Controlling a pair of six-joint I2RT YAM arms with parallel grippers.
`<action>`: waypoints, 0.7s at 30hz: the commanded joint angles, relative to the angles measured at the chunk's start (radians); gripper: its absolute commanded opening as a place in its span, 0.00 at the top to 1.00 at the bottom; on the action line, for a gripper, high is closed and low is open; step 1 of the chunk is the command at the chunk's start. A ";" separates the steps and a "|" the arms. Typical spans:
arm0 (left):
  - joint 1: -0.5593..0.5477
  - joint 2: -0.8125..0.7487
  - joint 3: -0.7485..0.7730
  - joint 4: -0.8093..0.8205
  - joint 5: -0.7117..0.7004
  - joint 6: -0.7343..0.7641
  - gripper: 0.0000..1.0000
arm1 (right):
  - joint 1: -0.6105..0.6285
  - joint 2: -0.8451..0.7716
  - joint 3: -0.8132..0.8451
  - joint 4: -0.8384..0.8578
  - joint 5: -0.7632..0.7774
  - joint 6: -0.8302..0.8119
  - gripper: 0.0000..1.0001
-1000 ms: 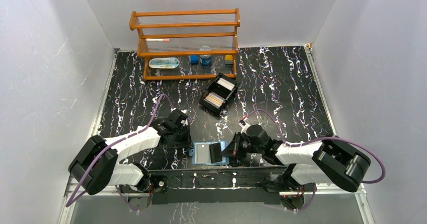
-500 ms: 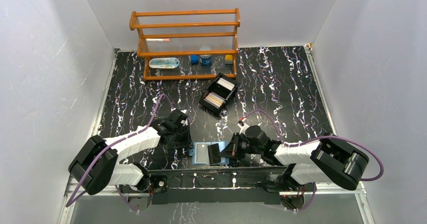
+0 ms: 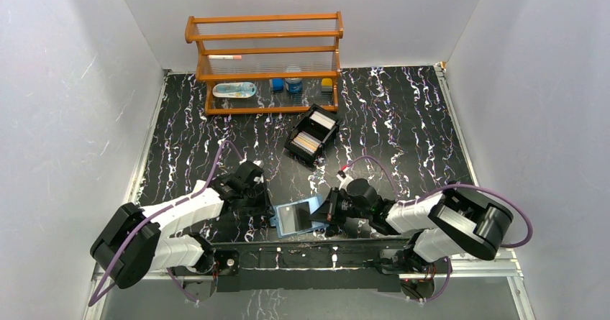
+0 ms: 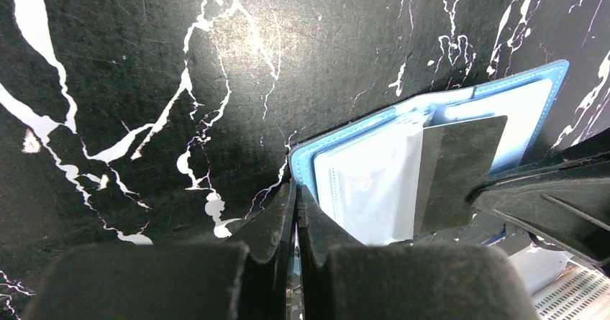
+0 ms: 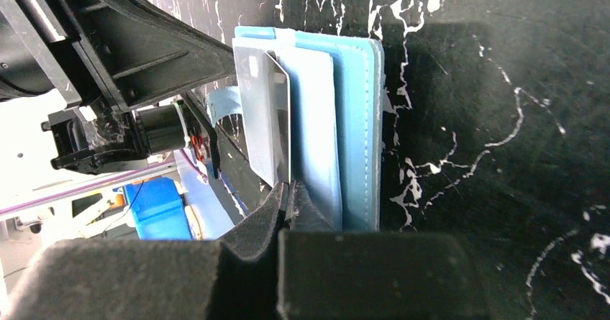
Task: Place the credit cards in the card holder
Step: Insert the credit card into the card holder.
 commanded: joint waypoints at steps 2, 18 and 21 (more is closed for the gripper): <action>-0.003 0.019 -0.018 0.001 0.043 -0.019 1.00 | 0.033 0.048 0.081 0.020 0.024 -0.006 1.00; -0.002 0.065 0.116 -0.030 0.042 0.034 0.81 | 0.044 -0.069 0.261 -0.479 0.183 -0.162 0.69; -0.002 0.012 0.134 -0.083 0.000 0.038 0.63 | 0.044 -0.152 0.268 -0.558 0.223 -0.174 0.59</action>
